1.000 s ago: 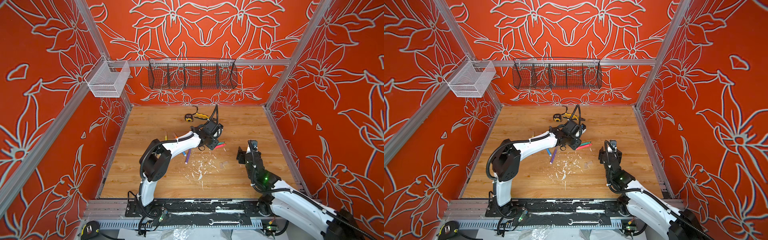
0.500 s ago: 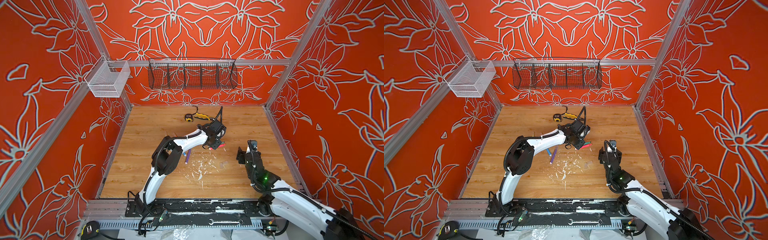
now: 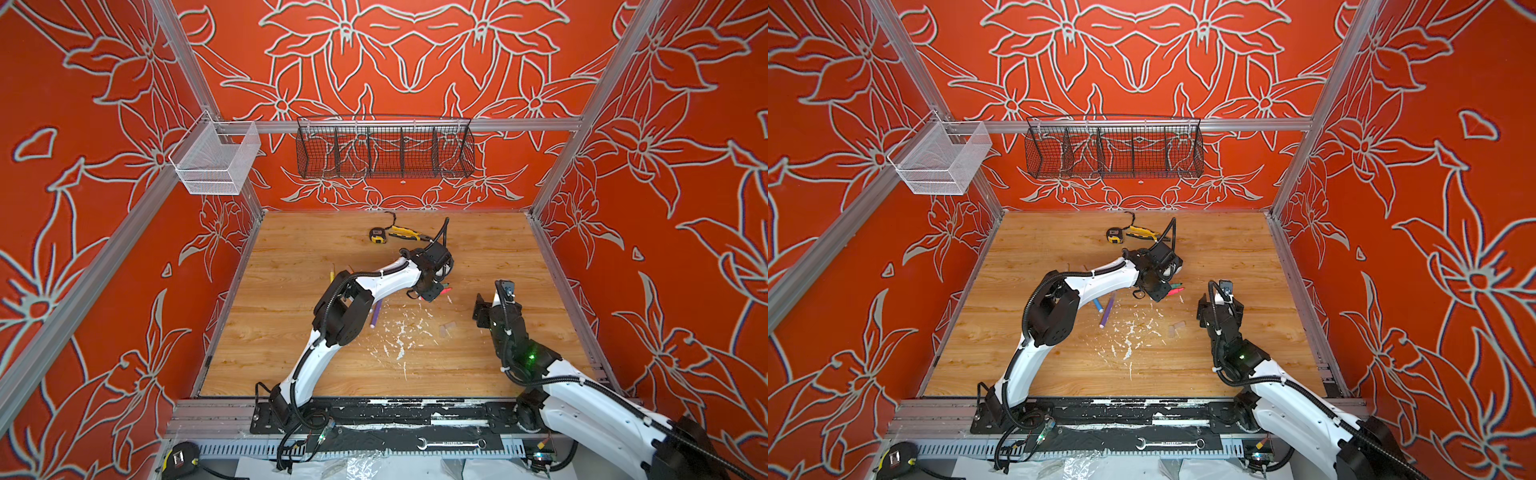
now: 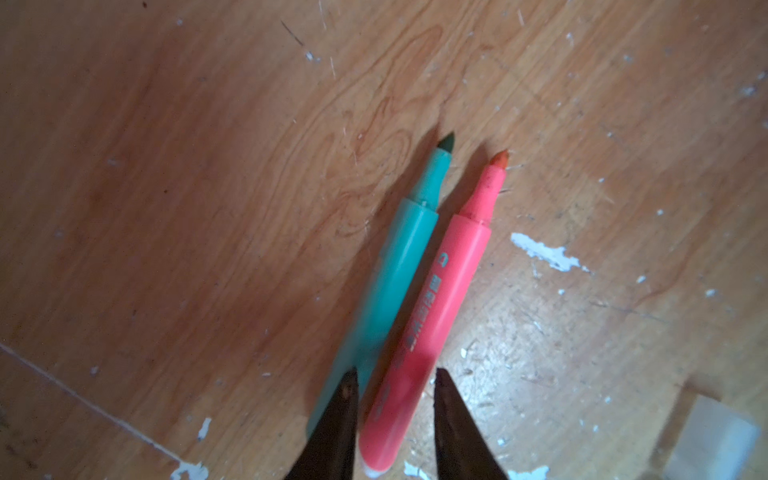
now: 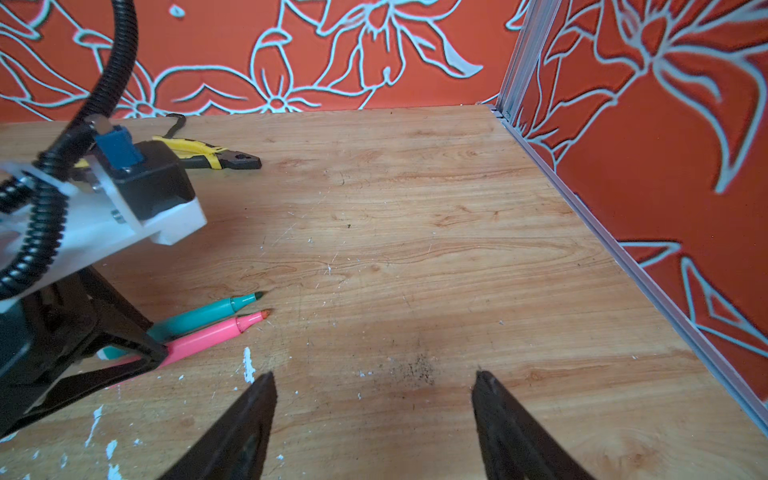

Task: Insert the pens into the pen caps
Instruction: 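Lower the left gripper and grasp the pink marker, then lift the pink marker upright with the left gripper while the right gripper approaches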

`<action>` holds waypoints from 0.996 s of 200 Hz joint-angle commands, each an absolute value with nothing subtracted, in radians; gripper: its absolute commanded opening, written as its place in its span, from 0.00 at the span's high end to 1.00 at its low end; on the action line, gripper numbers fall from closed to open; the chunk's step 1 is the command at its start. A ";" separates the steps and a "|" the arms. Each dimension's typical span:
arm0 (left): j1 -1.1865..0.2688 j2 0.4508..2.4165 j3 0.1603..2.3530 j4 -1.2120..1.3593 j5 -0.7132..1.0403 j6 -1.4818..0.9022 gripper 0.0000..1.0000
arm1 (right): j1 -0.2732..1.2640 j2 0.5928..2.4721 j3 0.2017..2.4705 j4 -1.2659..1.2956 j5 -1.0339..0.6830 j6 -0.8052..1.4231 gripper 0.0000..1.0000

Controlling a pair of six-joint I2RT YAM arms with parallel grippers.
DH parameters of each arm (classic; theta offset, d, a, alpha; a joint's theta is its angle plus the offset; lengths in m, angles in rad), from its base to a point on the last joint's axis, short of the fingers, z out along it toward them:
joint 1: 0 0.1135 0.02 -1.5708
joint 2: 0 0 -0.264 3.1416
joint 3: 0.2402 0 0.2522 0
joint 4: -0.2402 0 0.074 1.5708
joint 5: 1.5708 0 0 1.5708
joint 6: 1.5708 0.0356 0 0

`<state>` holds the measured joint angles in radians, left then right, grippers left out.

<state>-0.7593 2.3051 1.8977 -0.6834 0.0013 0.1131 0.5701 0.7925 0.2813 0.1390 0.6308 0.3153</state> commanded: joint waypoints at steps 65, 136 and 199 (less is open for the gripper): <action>-0.766 2.403 1.998 -0.823 0.015 0.167 0.73 | 0.565 0.788 0.305 0.137 0.648 0.324 0.24; -0.769 2.376 1.995 -0.823 0.050 0.165 0.88 | 0.564 0.788 0.305 0.137 0.648 0.324 0.24; -0.757 2.144 2.057 -0.701 0.081 0.097 1.00 | 0.565 0.808 0.314 0.135 0.677 0.337 0.25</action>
<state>-0.7658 2.3131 1.9903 -0.7750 0.0700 0.1364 0.5701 0.7944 0.2813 0.1394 0.6334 0.3195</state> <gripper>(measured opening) 0.130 0.753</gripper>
